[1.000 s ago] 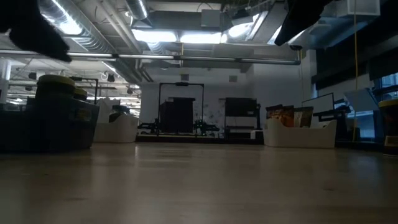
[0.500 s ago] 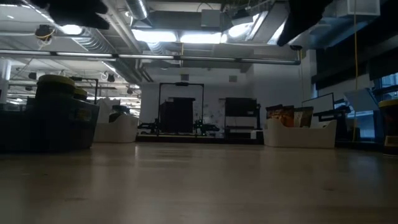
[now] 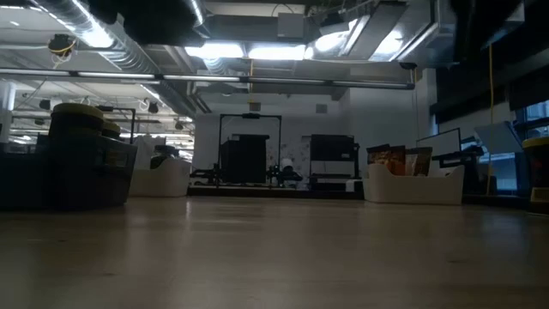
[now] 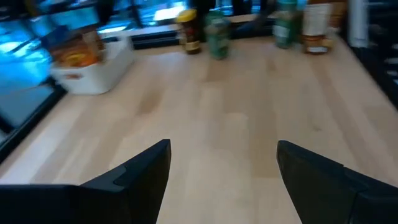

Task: Sort spices by type
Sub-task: Put the green seasoning bottle into the top left white bin

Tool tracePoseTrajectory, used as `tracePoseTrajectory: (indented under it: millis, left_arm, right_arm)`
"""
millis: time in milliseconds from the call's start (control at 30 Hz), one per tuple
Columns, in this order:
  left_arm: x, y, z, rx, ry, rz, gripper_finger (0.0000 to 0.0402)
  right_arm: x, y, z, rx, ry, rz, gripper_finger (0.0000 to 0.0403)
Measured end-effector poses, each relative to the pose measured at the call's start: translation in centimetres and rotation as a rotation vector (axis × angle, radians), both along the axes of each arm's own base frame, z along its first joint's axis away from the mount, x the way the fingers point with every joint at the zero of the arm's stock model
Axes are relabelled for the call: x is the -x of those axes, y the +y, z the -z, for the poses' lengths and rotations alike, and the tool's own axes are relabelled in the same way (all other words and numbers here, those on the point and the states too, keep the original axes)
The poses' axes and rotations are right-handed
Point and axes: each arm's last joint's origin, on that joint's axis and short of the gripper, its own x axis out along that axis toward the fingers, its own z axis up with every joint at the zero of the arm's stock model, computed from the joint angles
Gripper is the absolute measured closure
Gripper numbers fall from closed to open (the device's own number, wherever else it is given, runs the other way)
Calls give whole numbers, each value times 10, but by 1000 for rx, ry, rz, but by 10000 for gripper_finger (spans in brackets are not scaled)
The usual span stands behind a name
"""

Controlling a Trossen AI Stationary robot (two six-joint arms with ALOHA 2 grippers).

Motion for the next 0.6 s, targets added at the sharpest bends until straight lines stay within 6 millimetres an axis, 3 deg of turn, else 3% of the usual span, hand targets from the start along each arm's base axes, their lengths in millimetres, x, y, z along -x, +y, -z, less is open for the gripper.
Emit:
tracePoseTrajectory:
  millis: [267, 600]
  left_arm:
    - [-9, 4, -3, -32, -37, 36, 125]
    - [-14, 16, 0, 11, -2, 27, 125]
  right_arm:
    - [17, -6, 3, -72, 31, 57, 68]
    - [64, -22, 7, -217, -3, 299, 68]
